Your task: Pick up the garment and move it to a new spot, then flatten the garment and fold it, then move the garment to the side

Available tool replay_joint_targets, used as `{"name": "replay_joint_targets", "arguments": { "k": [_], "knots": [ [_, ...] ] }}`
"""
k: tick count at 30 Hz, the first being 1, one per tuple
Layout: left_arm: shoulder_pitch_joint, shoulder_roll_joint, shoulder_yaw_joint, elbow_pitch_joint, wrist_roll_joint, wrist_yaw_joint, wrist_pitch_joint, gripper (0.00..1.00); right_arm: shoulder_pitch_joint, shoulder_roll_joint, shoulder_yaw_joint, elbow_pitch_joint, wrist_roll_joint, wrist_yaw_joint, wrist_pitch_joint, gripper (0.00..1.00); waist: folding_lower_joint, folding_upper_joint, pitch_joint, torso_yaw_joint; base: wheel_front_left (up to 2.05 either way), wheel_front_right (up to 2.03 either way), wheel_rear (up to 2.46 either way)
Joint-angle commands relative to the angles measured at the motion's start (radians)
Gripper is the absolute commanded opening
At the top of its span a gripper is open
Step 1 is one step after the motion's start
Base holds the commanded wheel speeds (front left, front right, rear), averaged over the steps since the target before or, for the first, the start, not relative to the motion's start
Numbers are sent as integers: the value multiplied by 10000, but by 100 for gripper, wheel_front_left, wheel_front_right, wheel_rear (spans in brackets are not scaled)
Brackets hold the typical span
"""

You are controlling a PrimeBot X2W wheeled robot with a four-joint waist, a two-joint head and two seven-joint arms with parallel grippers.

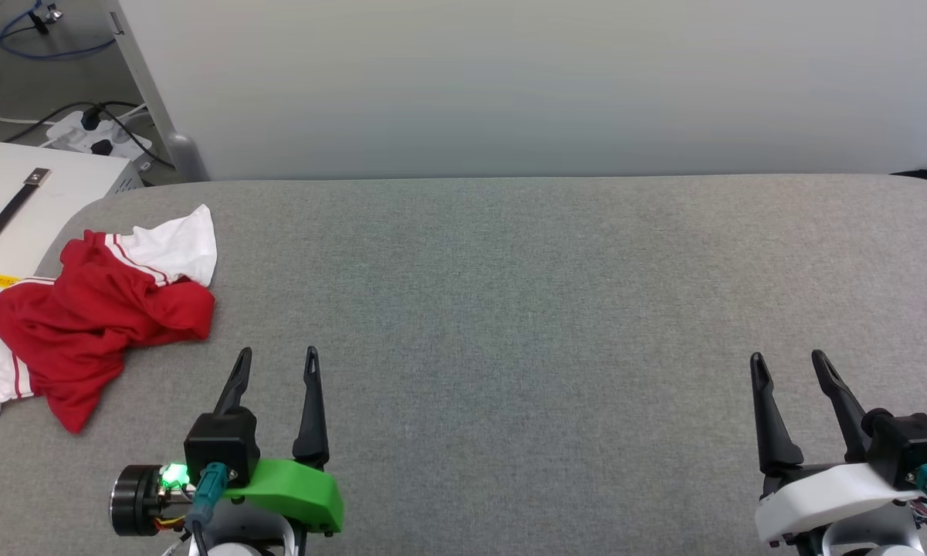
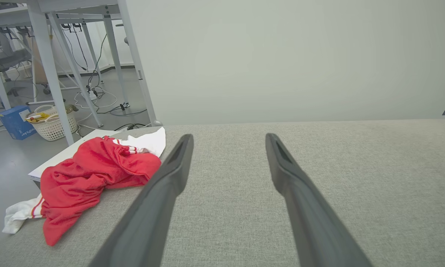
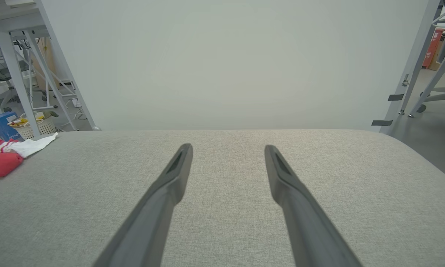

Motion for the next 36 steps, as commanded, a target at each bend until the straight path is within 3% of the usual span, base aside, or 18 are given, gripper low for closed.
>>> {"name": "replay_joint_targets", "arguments": {
  "k": [1,36],
  "knots": [
    [54,-27,-51,22,-82,101,-108,100,177,-7,-26,-15,99,-5,-133,100,-1,0,-5,4,0,0,0],
    [178,-41,-453,229,-329,241,-832,100,576,-9,61,-235,321,-8,-848,100,-1,0,-33,-14,0,0,0]
  ]
}}
